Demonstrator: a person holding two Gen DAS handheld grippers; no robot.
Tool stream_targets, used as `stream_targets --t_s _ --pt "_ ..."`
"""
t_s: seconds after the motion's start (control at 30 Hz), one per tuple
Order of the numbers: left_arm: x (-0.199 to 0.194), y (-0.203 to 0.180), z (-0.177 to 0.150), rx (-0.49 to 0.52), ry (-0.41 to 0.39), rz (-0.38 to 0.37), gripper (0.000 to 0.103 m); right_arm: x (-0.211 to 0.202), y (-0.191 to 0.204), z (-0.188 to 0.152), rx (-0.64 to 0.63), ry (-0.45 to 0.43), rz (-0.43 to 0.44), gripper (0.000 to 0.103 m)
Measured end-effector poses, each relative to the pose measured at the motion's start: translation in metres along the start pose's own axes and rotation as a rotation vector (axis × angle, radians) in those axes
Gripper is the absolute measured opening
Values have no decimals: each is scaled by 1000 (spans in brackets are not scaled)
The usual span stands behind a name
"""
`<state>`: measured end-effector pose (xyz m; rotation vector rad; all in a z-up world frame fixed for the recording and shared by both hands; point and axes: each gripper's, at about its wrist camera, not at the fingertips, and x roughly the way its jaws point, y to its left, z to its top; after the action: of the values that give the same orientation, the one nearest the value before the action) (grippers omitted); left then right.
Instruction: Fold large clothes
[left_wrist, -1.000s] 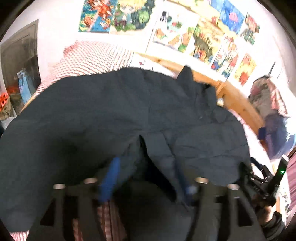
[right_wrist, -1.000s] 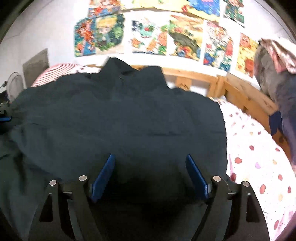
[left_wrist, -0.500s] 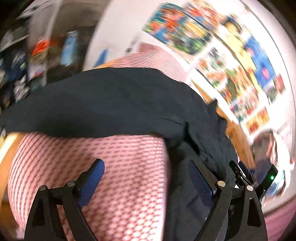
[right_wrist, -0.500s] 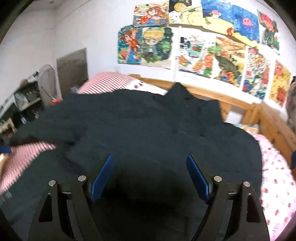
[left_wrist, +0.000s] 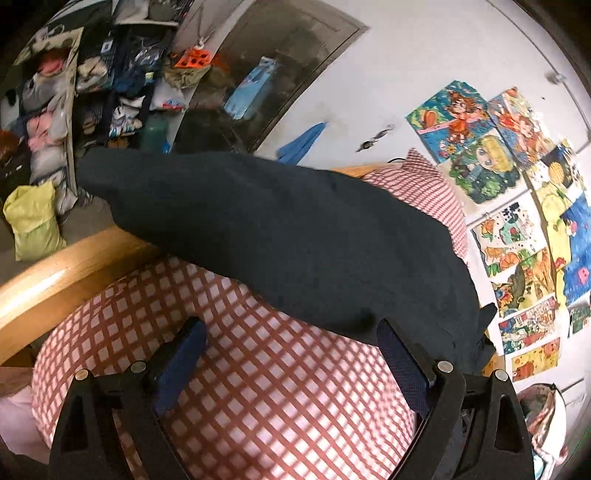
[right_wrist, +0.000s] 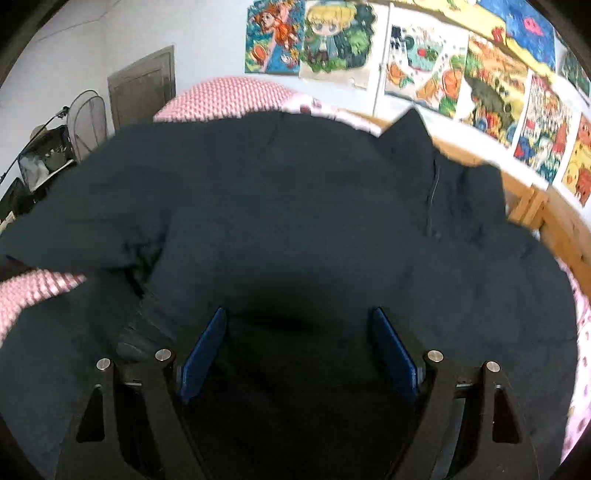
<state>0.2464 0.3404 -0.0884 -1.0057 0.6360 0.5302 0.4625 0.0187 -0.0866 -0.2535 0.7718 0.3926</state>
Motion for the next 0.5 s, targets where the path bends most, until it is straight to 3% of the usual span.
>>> stream_targets --t_s 0.27,0.33,0.4,0.43,0.5 --pt "0 2 1 -42 -66 -74 91 3 -4 -15 49 -24 1 88" --pt "-4 1 2 -40 -97 -86 78 3 -6 -16 52 -27 2 88" --pt "-8 -4 4 -21 -115 -80 48 1 -7 -18 55 -34 0 88" --pt "-9 -8 6 -12 -127 -63 43 0 -8 -17 55 -37 -2 88" --pt "-15 -11 10 -5 -167 -48 21 -6 -11 -15 61 -40 4 88"
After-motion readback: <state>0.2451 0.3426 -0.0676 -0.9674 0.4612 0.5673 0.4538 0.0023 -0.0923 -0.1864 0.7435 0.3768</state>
